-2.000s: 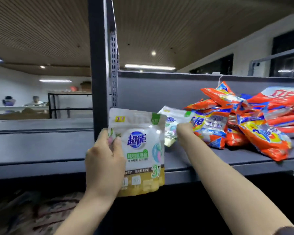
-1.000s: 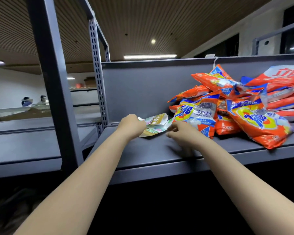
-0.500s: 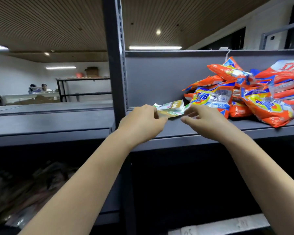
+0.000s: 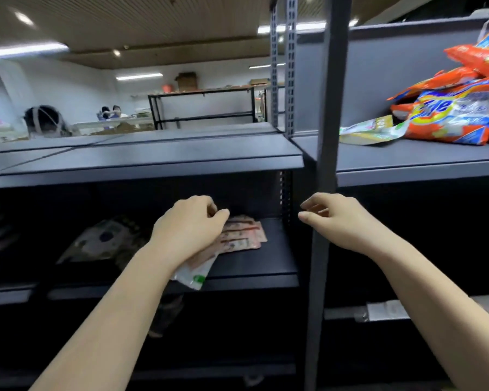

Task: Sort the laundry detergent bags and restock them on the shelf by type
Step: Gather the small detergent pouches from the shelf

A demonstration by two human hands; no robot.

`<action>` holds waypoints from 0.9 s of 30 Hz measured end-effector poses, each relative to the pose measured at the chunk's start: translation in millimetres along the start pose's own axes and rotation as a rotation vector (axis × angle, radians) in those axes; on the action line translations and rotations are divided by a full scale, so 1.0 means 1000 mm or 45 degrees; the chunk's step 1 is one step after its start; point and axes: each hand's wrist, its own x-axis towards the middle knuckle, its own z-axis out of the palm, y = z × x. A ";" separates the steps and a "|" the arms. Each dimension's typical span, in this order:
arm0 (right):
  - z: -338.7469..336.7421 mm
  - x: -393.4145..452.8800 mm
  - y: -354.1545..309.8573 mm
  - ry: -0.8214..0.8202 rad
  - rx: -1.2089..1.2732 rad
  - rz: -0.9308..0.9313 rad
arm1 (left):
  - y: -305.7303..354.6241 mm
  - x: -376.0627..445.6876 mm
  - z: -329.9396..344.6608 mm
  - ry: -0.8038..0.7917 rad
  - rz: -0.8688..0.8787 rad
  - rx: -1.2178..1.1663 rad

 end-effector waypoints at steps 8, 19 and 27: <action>0.085 -0.001 -0.050 -0.252 -0.023 0.031 | -0.123 -0.019 0.005 -0.079 -0.310 0.107; 0.185 0.048 -0.057 -0.536 -0.072 0.090 | -0.220 0.000 0.062 -0.111 -0.460 0.133; 0.247 0.111 -0.059 -0.596 -0.042 0.120 | -0.277 0.055 0.086 -0.225 -0.503 0.193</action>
